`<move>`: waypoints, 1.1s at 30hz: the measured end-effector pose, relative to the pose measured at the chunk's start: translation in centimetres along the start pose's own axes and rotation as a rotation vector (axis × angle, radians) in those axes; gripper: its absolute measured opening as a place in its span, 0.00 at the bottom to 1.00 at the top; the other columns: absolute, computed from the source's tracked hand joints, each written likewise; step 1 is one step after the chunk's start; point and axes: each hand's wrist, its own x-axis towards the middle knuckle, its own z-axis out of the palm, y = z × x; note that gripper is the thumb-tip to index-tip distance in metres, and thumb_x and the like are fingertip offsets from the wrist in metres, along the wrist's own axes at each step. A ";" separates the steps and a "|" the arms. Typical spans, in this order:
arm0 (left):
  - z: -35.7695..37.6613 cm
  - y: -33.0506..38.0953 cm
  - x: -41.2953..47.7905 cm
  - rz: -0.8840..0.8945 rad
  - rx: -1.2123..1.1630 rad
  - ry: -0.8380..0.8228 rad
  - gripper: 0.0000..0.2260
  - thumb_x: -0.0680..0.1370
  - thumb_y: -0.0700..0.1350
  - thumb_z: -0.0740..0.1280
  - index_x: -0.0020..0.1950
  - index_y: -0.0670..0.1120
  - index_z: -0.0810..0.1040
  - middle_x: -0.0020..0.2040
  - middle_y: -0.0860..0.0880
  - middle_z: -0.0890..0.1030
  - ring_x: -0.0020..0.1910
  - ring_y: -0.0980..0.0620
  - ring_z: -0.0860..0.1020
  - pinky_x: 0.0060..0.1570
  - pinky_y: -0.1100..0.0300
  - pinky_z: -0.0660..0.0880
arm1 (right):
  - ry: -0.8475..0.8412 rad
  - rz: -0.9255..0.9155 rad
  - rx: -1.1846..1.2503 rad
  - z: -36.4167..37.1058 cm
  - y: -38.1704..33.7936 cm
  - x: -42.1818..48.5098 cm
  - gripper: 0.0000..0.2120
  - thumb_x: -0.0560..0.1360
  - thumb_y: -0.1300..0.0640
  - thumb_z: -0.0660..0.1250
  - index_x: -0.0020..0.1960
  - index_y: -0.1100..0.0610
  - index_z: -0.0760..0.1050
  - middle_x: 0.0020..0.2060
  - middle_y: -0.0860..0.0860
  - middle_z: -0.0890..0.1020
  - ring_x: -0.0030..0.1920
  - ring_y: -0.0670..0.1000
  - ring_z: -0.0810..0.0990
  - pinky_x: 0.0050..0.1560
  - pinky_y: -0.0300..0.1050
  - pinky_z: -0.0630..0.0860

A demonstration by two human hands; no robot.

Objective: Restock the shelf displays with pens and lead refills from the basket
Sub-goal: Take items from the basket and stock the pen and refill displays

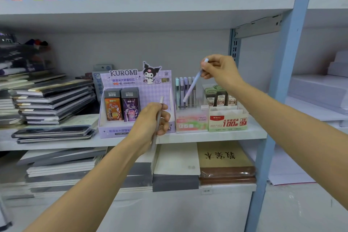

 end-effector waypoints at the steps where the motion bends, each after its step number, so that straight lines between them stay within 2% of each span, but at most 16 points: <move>1: 0.0 -0.1 0.0 0.040 0.034 -0.011 0.09 0.83 0.45 0.55 0.52 0.45 0.74 0.31 0.49 0.76 0.24 0.52 0.72 0.22 0.63 0.67 | -0.004 -0.012 -0.045 0.3 0.3 -0.2 0.05 0.78 0.63 0.66 0.52 0.63 0.78 0.41 0.57 0.82 0.36 0.48 0.82 0.42 0.38 0.81; 3: -0.1 -0.2 -0.1 0.105 0.082 -0.039 0.10 0.83 0.48 0.57 0.53 0.49 0.78 0.32 0.50 0.77 0.27 0.53 0.73 0.25 0.63 0.69 | -0.017 -0.040 -0.128 1.1 0.8 -0.4 0.03 0.77 0.64 0.67 0.50 0.60 0.78 0.38 0.54 0.81 0.35 0.45 0.82 0.40 0.36 0.80; 6: -0.4 -0.3 -0.3 0.133 0.090 -0.041 0.09 0.83 0.48 0.60 0.53 0.52 0.80 0.32 0.51 0.75 0.28 0.55 0.71 0.25 0.65 0.67 | -0.050 -0.072 -0.226 2.0 1.7 -0.4 0.05 0.78 0.63 0.66 0.52 0.61 0.79 0.40 0.54 0.82 0.39 0.49 0.83 0.43 0.38 0.81; 12: -0.4 -0.3 -0.2 0.093 0.031 -0.021 0.08 0.83 0.41 0.59 0.54 0.45 0.78 0.34 0.49 0.76 0.27 0.55 0.71 0.24 0.67 0.67 | -0.122 -0.106 -0.308 1.9 2.1 0.0 0.06 0.78 0.61 0.66 0.53 0.62 0.79 0.43 0.57 0.83 0.42 0.52 0.84 0.48 0.41 0.81; 15: -0.3 -0.3 -0.2 0.105 0.012 -0.038 0.08 0.82 0.39 0.61 0.56 0.44 0.78 0.37 0.48 0.77 0.29 0.55 0.73 0.27 0.66 0.70 | -0.168 -0.110 -0.354 1.9 1.8 0.4 0.06 0.78 0.61 0.66 0.52 0.62 0.80 0.43 0.57 0.84 0.42 0.53 0.84 0.46 0.37 0.81; 17: -0.3 -0.4 -0.2 0.116 -0.012 -0.043 0.09 0.80 0.36 0.62 0.58 0.43 0.79 0.40 0.48 0.77 0.30 0.54 0.74 0.30 0.66 0.73 | -0.189 -0.101 -0.359 2.3 1.6 0.6 0.05 0.78 0.61 0.66 0.51 0.62 0.79 0.41 0.57 0.84 0.40 0.53 0.84 0.45 0.38 0.81; 19: -0.3 -0.4 -0.2 0.129 -0.017 -0.048 0.11 0.79 0.35 0.63 0.60 0.43 0.79 0.41 0.48 0.76 0.32 0.54 0.75 0.34 0.65 0.75 | -0.168 -0.101 -0.349 2.9 1.5 0.7 0.05 0.77 0.62 0.67 0.53 0.62 0.78 0.40 0.56 0.83 0.38 0.53 0.83 0.46 0.44 0.82; 21: -0.4 -0.4 -0.2 0.138 -0.012 -0.054 0.12 0.79 0.35 0.64 0.61 0.42 0.78 0.39 0.48 0.76 0.34 0.53 0.76 0.37 0.64 0.76 | -0.116 -0.119 -0.347 3.5 1.5 0.7 0.07 0.76 0.63 0.69 0.54 0.59 0.75 0.39 0.56 0.83 0.38 0.52 0.83 0.44 0.45 0.82; 23: -0.5 -0.3 -0.3 0.137 -0.025 -0.046 0.13 0.78 0.35 0.66 0.62 0.40 0.78 0.37 0.50 0.78 0.35 0.53 0.78 0.39 0.64 0.77 | -0.061 -0.150 -0.381 3.9 1.7 0.6 0.07 0.74 0.62 0.71 0.50 0.57 0.76 0.38 0.53 0.82 0.38 0.51 0.81 0.45 0.46 0.81; 26: -0.5 0.0 -0.6 0.133 -0.068 -0.034 0.13 0.77 0.35 0.67 0.61 0.41 0.78 0.39 0.49 0.82 0.37 0.52 0.80 0.42 0.61 0.79 | -0.012 -0.179 -0.555 4.3 2.1 0.5 0.05 0.72 0.57 0.74 0.47 0.56 0.79 0.41 0.48 0.76 0.41 0.48 0.75 0.45 0.47 0.75; 30: -0.5 0.5 -1.0 0.124 -0.085 -0.018 0.11 0.77 0.36 0.66 0.59 0.42 0.77 0.44 0.46 0.85 0.40 0.50 0.83 0.46 0.58 0.81 | -0.081 -0.116 -0.741 4.2 1.8 0.4 0.11 0.76 0.52 0.69 0.56 0.55 0.82 0.48 0.51 0.74 0.47 0.49 0.73 0.48 0.46 0.71; 32: -0.4 0.7 -1.1 0.117 -0.095 -0.014 0.10 0.78 0.35 0.65 0.59 0.40 0.77 0.45 0.45 0.85 0.40 0.49 0.83 0.46 0.58 0.81 | -0.079 -0.116 -0.647 3.8 1.1 0.0 0.14 0.78 0.51 0.67 0.61 0.54 0.79 0.51 0.51 0.76 0.47 0.48 0.73 0.50 0.45 0.73; 33: -0.4 0.7 -1.1 0.116 -0.094 -0.012 0.09 0.79 0.35 0.64 0.59 0.39 0.77 0.45 0.45 0.85 0.40 0.49 0.83 0.45 0.59 0.81 | -0.086 -0.111 -0.494 3.5 0.7 -0.5 0.15 0.78 0.51 0.66 0.64 0.54 0.77 0.53 0.50 0.77 0.47 0.47 0.74 0.51 0.43 0.74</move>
